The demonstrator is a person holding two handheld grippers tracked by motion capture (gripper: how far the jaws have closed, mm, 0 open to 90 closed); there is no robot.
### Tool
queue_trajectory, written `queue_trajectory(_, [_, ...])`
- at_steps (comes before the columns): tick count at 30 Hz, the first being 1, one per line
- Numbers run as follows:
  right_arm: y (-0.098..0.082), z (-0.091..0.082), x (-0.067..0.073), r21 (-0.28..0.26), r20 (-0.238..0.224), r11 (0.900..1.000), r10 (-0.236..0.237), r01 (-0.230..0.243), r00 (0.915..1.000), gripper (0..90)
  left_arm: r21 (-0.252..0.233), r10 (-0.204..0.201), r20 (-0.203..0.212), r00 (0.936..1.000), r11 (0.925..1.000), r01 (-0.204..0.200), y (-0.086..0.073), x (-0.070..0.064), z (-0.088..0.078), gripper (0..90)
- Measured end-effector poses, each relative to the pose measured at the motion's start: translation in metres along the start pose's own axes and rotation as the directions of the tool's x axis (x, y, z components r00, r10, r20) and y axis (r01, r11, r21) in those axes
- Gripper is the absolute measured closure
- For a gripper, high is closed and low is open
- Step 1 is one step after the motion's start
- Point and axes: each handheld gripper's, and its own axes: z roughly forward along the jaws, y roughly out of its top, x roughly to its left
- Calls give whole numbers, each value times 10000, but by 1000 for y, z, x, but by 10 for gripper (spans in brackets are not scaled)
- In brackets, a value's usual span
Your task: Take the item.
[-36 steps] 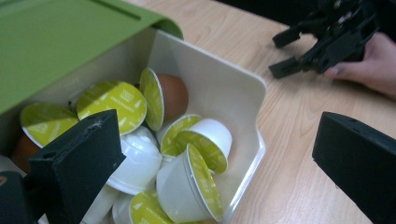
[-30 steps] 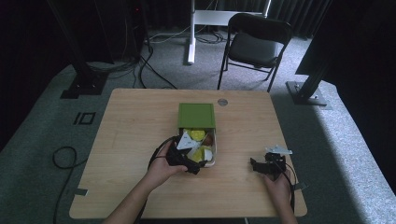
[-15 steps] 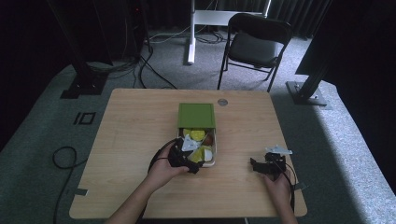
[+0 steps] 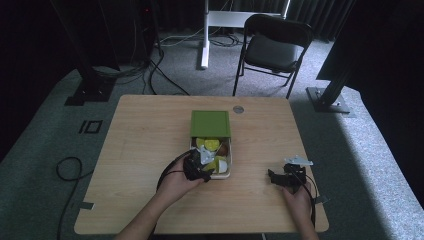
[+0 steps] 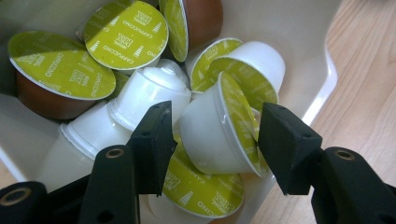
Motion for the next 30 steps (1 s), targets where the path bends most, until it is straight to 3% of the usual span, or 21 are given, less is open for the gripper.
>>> queue_trajectory(3, [0, 0, 0, 0, -1, 10000, 0, 0, 10000, 114, 245, 678, -442, 9967, 9975, -668, -1, -5, 1, 484])
queue_trajectory(6, [0, 0, 0, 0, -1, 10000, -2, 2, 10000, 114, 200, 593, -390, 9975, 9981, -585, -1, -4, -1, 518])
queue_trajectory(7, [0, 0, 0, 1, 0, 10000, -1, 1, 10000, 114, 186, 576, -320, 9978, 9982, -570, -1, -4, -1, 566])
queue_trajectory(11, [0, 0, 0, 1, -1, 10000, 0, 0, 10000, 114, 112, 559, -138, 9983, 9984, -558, -1, -1, -3, 581])
queue_trajectory(21, [0, 0, 0, 2, -1, 10000, 1, -1, 10000, 114, -614, -93, 648, 9979, 9980, 133, -1, 1, -8, 609])
queue_trajectory(26, [0, 0, 0, 1, -1, 10000, 0, 0, 10000, 114, -974, -227, 545, 9983, 9949, 279, 4, 2, -15, 611])
queue_trajectory(28, [0, 0, 0, 2, -1, 10000, 1, -1, 10000, 114, -1131, -413, 825, 9957, 9923, 505, 5, 4, -18, 610])
queue_trajectory(30, [0, 0, 0, 1, -1, 10000, 0, 0, 10000, 114, -1293, -549, 843, 9949, 9894, 656, 5, 6, -20, 610])
